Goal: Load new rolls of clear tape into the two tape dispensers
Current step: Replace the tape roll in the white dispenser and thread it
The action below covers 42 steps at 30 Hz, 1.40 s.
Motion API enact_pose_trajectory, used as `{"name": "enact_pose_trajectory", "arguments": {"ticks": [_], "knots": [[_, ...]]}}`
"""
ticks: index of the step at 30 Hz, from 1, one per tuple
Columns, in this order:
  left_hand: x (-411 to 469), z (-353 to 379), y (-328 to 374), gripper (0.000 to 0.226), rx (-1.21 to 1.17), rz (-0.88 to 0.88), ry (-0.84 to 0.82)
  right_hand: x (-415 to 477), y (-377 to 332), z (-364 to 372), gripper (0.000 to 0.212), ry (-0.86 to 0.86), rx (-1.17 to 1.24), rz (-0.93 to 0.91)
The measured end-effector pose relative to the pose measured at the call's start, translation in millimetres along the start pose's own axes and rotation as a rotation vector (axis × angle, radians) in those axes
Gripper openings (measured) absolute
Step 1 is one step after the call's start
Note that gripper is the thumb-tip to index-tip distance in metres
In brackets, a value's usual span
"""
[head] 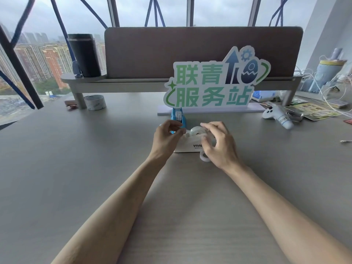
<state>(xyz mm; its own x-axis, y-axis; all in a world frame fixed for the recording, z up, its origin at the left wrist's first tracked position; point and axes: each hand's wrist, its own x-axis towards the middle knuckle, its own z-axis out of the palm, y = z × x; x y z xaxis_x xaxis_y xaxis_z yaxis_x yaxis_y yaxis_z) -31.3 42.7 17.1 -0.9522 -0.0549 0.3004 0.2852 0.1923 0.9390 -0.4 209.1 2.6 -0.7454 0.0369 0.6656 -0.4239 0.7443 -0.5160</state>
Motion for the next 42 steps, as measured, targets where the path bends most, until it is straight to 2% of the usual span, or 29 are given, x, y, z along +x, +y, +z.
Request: {"name": "enact_pose_trajectory", "arguments": {"ticks": [6,11,17,27,42], "knots": [[2.3,-6.0,2.0,0.012,-0.04,-0.037,0.046,-1.7,3.5,-1.3,0.038,-0.022,-0.004,0.017],[0.6,-13.2,4.2,0.013,0.083,-0.056,0.129,-2.7,4.0,-0.6,0.038,-0.033,-0.011,0.025],[4.4,-25.7,5.8,0.017,0.058,-0.085,0.193,-3.6,8.1,0.5,0.04,-0.051,-0.029,0.021],[4.3,-31.9,-5.4,0.01,0.078,-0.092,0.184,-4.5,4.6,-0.8,0.045,-0.036,-0.001,0.044],[-2.0,-29.6,-16.6,0.005,0.248,-0.118,0.022,-4.3,4.1,-1.4,0.05,-0.069,-0.002,0.048]]}}
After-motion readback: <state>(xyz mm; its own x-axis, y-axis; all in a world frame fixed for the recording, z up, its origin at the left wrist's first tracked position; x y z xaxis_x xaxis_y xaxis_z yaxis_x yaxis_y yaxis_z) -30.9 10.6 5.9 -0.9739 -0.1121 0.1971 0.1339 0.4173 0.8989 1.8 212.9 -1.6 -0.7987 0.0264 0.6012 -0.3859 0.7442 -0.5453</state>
